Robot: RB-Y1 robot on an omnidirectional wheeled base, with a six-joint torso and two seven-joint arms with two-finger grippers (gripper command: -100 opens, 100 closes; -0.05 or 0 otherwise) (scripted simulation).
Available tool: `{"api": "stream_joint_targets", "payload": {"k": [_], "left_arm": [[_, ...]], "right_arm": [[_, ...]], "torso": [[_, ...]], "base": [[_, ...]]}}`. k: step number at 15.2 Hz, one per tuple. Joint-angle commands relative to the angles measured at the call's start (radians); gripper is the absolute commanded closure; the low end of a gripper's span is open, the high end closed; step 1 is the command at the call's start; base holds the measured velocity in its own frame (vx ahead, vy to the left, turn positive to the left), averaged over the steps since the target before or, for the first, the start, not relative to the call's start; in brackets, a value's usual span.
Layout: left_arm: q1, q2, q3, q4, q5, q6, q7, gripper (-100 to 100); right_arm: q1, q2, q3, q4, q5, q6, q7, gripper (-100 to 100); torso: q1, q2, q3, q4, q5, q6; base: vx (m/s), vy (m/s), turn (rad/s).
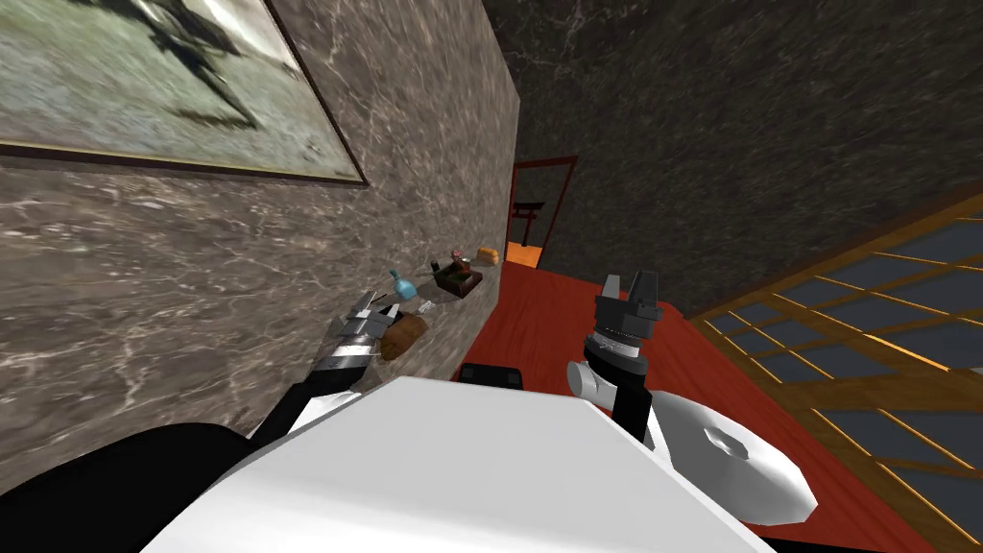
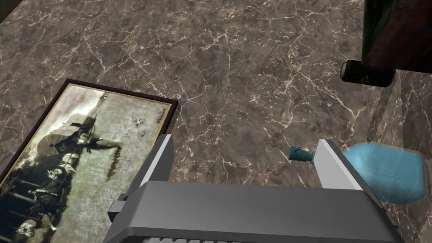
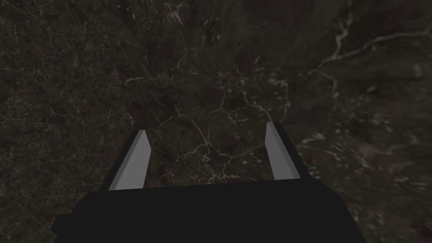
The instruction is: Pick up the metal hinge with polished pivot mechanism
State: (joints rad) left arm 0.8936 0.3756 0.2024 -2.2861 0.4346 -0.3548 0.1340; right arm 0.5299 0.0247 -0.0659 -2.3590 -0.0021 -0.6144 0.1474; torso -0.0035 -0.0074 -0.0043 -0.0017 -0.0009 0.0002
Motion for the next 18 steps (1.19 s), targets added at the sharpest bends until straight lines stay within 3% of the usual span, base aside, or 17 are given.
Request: {"api": "stream_joint_targets", "payload": {"k": [1,2,3,5,6,7,8,10,11,13,14,15,16,18], "left_arm": [[0.05,0.031,0.025,0.01,0.05,0.05,0.019,-100],[0.056,0.031,0.025,0.01,0.073,0.055,0.019,-100],[0.1,0.055,0.042,0.023,0.098,0.082,0.035,-100],[0.1,0.055,0.042,0.023,0.126,0.087,0.035,-100],[0.144,0.078,0.059,0.037,0.16,0.12,0.05,-100],[0.146,0.078,0.059,0.037,0.179,0.12,0.05,-100],[0.182,0.1,0.075,0.051,0.202,0.148,0.066,-100],[0.192,0.1,0.075,0.051,0.232,0.153,0.066,-100],[0.226,0.122,0.091,0.065,0.26,0.187,0.081,-100],[0.238,0.122,0.091,0.065,0.287,0.187,0.081,-100],[0.278,0.142,0.107,0.08,0.319,0.222,0.097,-100],[0.285,0.142,0.107,0.08,0.34,0.222,0.097,-100],[0.318,0.162,0.121,0.095,0.364,0.257,0.113,-100],[0.331,0.162,0.121,0.095,0.396,0.257,0.113,-100]], "right_arm": [[0.0,0.0,0.0,0.0,0.0,0.0,0.0,0],[0.0,0.0,0.0,0.0,0.0,0.0,0.0,0],[0.0,0.0,0.0,0.0,0.0,0.0,0.0,0],[0.0,0.0,0.0,0.0,0.0,0.0,0.0,0],[0.0,0.0,0.0,0.0,0.0,0.0,0.0,0],[0.0,0.0,0.0,0.0,0.0,0.0,0.0,0],[0.0,0.0,0.0,0.0,0.0,0.0,0.0,0],[0.0,0.0,0.0,0.0,0.0,0.0,0.0,0],[0.0,0.0,0.0,0.0,0.0,0.0,0.0,0],[0.0,0.0,0.0,0.0,0.0,0.0,0.0,0],[0.0,0.0,0.0,0.0,0.0,0.0,0.0,0],[0.0,0.0,0.0,0.0,0.0,0.0,0.0,0],[0.0,0.0,0.0,0.0,0.0,0.0,0.0,0],[0.0,0.0,0.0,0.0,0.0,0.0,0.0,0]], "torso": [[0.0,0.0,0.0,0.0,0.0,0.0],[0.0,0.0,0.0,0.0,0.0,0.0],[0.0,-0.001,0.0,0.0,0.0,0.0],[0.0,-0.002,-0.001,0.0,0.0,0.0],[0.0,-0.001,-0.001,0.0,0.0,0.0],[-0.001,-0.001,0.0,0.0,0.0,0.0],[-0.001,-0.001,-0.001,0.0,0.0,0.0],[-0.001,-0.003,-0.001,-0.001,0.0,0.0],[0.0,-0.001,-0.001,0.0,0.0,0.0],[0.0,-0.001,-0.001,0.0,0.0,0.0],[0.0,0.001,0.0,0.0,0.0,0.0],[0.0,0.001,0.0,0.0,0.0,0.0],[0.0,0.001,0.0,0.0,0.0,0.0],[0.001,-0.002,-0.001,0.0,0.0,0.0]], "base": [[0.12,-0.044,-0.162],[0.123,-0.044,-0.116],[0.144,-0.045,-0.163],[0.116,-0.03,-0.082],[0.12,-0.05,-0.115],[0.126,-0.045,-0.121],[0.145,-0.052,-0.194],[0.127,-0.021,-0.086],[0.118,-0.021,-0.098],[0.102,-0.021,-0.084],[0.092,-0.024,-0.145],[0.106,-0.019,-0.138],[0.149,-0.019,-0.154],[0.125,-0.016,-0.094]]}}
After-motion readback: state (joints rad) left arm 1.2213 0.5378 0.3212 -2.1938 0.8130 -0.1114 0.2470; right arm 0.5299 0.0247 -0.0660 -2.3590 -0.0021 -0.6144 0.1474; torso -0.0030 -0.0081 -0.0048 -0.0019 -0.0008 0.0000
